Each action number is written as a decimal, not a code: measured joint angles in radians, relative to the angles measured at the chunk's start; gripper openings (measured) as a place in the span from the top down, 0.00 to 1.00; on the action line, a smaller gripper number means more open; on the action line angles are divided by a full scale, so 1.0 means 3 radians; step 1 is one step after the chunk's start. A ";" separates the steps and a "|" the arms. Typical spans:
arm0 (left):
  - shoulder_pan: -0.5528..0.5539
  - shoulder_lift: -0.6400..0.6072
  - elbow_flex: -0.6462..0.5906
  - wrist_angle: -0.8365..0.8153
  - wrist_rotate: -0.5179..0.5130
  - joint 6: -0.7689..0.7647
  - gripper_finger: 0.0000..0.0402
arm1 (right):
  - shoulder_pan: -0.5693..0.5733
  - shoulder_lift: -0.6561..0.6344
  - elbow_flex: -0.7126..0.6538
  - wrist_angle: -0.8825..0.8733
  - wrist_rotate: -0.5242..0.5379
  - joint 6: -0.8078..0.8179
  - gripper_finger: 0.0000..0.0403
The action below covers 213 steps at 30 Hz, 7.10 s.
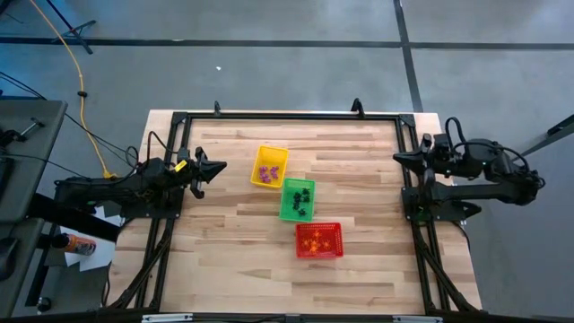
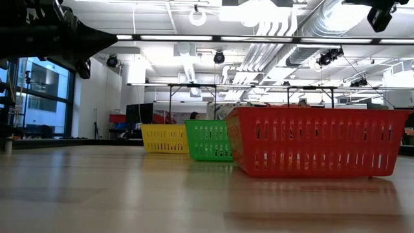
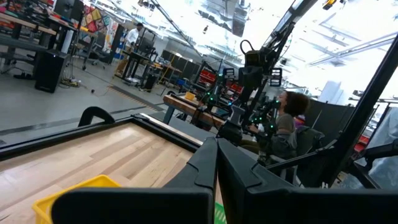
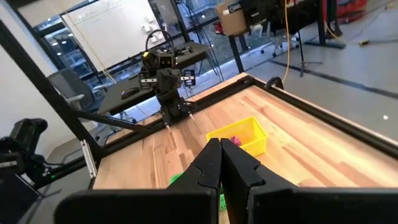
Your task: Sort Halloween decoration
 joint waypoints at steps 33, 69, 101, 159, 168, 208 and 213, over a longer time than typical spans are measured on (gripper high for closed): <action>0.0000 0.0003 0.0001 -0.0053 0.0011 0.0000 1.00 | 0.0002 -0.0640 -0.2424 0.3048 -0.0761 0.0039 1.00; 0.0001 -0.0483 0.0004 -0.0591 0.0010 0.0000 1.00 | 0.0003 -0.0700 -0.2397 0.2236 -0.0573 -0.0499 1.00; -0.0010 -0.0645 -0.0001 -0.1190 0.0121 0.0000 1.00 | 0.0002 -0.0681 -0.2397 0.2171 -0.0586 -0.0500 1.00; -0.0010 -0.0629 -0.0004 -0.1191 0.0121 -0.0001 1.00 | 0.0002 -0.0681 -0.2398 0.2171 -0.0582 -0.0501 1.00; -0.0010 -0.0629 -0.0004 -0.1191 0.0121 0.0000 1.00 | 0.0003 -0.0680 -0.2398 0.2171 -0.0582 -0.0500 1.00; -0.0010 -0.0629 -0.0005 -0.1193 0.0121 -0.0001 1.00 | 0.0003 -0.0680 -0.2398 0.2171 -0.0582 -0.0500 1.00; -0.0010 -0.0629 -0.0005 -0.1192 0.0121 0.0000 1.00 | 0.0002 -0.0680 -0.2398 0.2171 -0.0582 -0.0500 1.00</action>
